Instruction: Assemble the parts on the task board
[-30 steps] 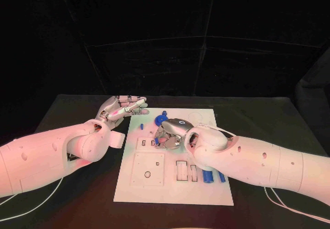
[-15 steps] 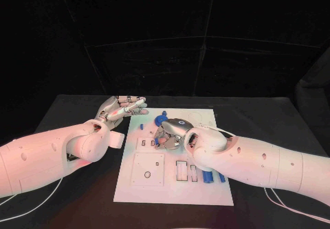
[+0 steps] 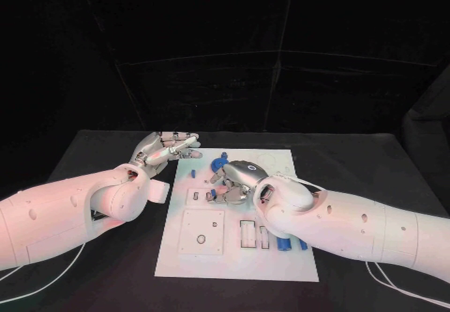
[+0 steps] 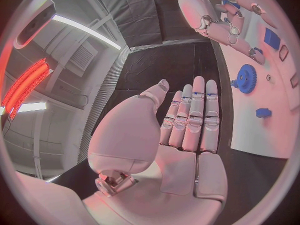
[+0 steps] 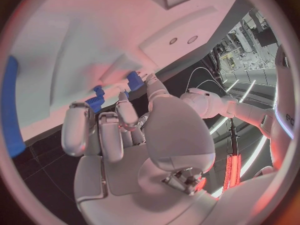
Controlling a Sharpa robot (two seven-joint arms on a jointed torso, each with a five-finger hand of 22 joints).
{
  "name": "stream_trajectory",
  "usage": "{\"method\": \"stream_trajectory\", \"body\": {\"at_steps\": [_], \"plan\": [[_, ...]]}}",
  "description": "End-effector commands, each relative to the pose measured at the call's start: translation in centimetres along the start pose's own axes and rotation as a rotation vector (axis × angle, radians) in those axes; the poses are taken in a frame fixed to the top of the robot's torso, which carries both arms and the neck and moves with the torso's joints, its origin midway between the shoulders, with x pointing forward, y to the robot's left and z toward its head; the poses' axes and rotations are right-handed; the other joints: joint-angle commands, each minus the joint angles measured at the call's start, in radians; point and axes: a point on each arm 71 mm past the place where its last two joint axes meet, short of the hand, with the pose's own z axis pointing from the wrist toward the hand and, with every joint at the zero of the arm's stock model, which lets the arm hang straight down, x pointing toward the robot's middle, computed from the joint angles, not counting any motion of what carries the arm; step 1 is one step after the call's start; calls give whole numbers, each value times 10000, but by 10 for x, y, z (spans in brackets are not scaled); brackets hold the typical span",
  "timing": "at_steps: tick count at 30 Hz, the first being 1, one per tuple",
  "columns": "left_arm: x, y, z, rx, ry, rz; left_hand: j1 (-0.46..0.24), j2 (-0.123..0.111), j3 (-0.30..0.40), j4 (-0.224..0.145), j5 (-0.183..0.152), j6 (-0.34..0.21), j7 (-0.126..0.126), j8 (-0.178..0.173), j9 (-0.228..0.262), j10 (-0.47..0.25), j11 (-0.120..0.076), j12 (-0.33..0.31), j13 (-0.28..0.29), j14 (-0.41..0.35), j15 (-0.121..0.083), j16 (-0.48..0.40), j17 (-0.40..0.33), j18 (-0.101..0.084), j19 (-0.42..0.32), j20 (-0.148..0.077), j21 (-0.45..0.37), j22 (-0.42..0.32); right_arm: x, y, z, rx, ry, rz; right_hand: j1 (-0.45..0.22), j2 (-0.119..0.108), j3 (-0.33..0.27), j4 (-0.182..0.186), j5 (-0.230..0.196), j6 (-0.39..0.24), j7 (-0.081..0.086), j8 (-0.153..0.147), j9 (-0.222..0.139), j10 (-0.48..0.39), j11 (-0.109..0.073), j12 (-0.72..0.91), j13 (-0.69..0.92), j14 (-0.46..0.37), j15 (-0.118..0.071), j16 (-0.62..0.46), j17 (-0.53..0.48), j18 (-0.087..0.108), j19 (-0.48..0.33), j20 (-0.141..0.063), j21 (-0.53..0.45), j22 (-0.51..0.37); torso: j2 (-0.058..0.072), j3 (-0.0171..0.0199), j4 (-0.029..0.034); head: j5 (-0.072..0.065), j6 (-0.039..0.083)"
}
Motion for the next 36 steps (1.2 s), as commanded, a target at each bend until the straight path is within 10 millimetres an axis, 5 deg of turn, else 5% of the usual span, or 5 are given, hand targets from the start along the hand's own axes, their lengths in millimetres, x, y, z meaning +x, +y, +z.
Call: {"method": "stream_trajectory", "body": {"at_steps": [1, 9, 13, 20, 36], "plan": [[-1, 0, 0, -70, 60, 126, -137, -3, 53, -64, -46, 125, -24, -79, -3, 162, -61, -83, -8, 463, -123, 194, 180, 164, 353, -135, 180, 67, -12, 5, -7, -762, -1143, 633, 150, 9, -75, 12, 58, -37, -2, 50, 16, 21, 49, 65, 28, 843, 73, -52, 1637, -133, -1, 73, -16, 40, -11, 14, -24, 34, 18], [-2, 7, -3, -1269, 536, 1480, -692, -169, -8, 97, -1, 941, -622, 152, 117, 1773, -802, 496, 371, 3237, -1017, 2714, 2155, 155, 2774, -1056, 1704, 750, -36, -15, -37, -1149, -796, 1783, 523, 185, -202, 33, 168, 125, -44, 127, 41, -35, 14, 39, -36, 792, 48, -155, 1455, -82, -138, 64, -134, -217, -73, 14, -17, 99, 19], [-3, 17, -7, -2873, 1228, 2791, -1249, -198, -295, 392, -24, 1312, -908, 307, 246, 2683, -1124, 1351, 1108, 3583, -1343, 9283, 8544, 90, 3576, -1403, 2657, 1287, -63, -38, -49, -636, -769, 2580, 749, 307, -255, -15, 305, 162, -60, 136, 39, -121, -2, -54, -141, 748, 31, -250, 1303, -44, -249, 49, -243, -422, -170, 47, -41, 163, -15], [-3, 27, -6, -5966, 2496, 5961, -1926, 157, -1216, 837, -97, 1317, -1310, 1610, 1209, 2197, -1401, 5655, 5107, 3759, -1609, 13249, 12946, -400, 4406, -1742, 6865, 5868, -104, -74, -64, 344, -1153, 3210, 831, 417, -312, -7, 414, 248, -87, 177, 52, -107, -27, -37, -144, 733, 12, -292, 1244, -32, -278, 33, -285, -490, -343, 98, -54, 255, -95], [19, 20, 25, -7520, 2814, 9786, -2452, 525, -3442, 2194, -97, 525, -1592, 4186, 3200, 2153, -1698, 10491, 9935, 3913, -1799, 13890, 13778, -1009, 5021, -1895, 10817, 11115, -117, -95, -67, 1300, -1193, 3292, 724, 412, -676, 155, 793, 327, -122, 204, 49, -72, -61, -18, -175, 695, -24, -414, 1060, 9, -366, -7, -409, -727, -463, 183, -67, 380, -207]]}}
